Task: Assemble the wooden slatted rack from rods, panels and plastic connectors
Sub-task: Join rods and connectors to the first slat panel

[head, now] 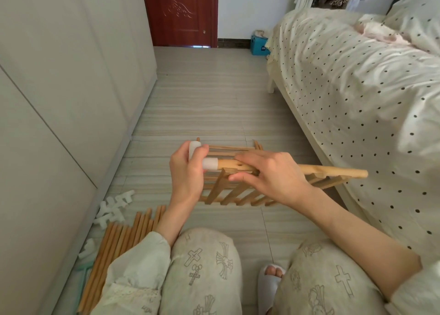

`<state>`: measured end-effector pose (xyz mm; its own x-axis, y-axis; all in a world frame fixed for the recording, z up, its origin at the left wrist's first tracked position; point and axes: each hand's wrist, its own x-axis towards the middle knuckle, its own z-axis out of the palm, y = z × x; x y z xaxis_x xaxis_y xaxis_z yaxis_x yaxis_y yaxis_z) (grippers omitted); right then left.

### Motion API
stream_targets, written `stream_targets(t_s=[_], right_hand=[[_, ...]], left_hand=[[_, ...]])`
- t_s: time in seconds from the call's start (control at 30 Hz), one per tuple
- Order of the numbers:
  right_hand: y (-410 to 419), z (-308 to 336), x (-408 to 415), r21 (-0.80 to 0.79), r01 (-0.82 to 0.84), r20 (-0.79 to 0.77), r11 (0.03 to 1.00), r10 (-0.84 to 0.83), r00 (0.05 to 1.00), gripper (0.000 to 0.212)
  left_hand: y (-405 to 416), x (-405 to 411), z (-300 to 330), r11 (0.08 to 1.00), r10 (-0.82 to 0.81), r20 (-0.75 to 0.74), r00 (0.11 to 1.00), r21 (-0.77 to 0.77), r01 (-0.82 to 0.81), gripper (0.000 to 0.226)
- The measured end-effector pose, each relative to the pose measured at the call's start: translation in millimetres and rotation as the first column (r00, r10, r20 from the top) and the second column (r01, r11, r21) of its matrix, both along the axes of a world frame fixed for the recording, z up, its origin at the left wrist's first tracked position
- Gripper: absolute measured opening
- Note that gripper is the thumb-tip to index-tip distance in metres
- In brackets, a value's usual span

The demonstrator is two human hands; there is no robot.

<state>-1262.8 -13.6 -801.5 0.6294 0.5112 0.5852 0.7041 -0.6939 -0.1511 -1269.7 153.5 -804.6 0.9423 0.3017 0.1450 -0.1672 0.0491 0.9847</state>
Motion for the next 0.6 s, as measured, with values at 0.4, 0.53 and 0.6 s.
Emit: stream_targets(t_s=[0.4,0.53,0.6], right_hand=[[9.5,-1.5,-0.1,-0.157,0.068,0.075,0.985,-0.057,0.996,0.053],[2.6,-3.3,-1.3,-0.147,0.086,0.062,0.985,-0.078,0.995,0.049],[-1.3,-1.4,-1.7,-0.215,0.108,-0.067,0.971,-0.125,0.99,0.049]], left_hand=[[5.4,12.8,-4.4,0.996,0.054,-0.302,0.952,-0.053,-0.073,0.023],[8.2,12.1,-4.1,0.995,-0.102,-0.219,0.97,-0.037,0.097,0.028],[9.7,10.3,-5.7,0.987,-0.158,-0.162,0.974,-0.013,0.158,0.03]])
